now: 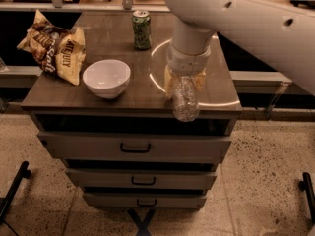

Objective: Place water bottle into white bowl

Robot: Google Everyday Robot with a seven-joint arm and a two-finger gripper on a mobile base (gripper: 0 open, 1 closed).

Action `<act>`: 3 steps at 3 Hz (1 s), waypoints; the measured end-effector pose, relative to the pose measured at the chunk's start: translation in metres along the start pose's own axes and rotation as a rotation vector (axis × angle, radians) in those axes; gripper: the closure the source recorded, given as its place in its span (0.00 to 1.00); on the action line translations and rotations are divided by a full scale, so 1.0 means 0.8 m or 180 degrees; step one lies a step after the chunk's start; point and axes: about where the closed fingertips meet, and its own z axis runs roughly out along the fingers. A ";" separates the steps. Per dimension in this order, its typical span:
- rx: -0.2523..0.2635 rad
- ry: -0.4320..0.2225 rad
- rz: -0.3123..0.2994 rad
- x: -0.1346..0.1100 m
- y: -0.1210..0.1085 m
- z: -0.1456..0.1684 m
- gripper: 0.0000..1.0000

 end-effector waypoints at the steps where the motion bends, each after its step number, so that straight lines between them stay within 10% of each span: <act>1: -0.0199 -0.0036 -0.0369 -0.002 0.001 -0.010 0.79; 3: -0.0527 -0.0532 -0.1309 -0.038 0.002 -0.104 1.00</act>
Offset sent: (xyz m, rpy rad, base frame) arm 0.0194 -0.0026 0.1080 0.1060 -0.1897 0.8210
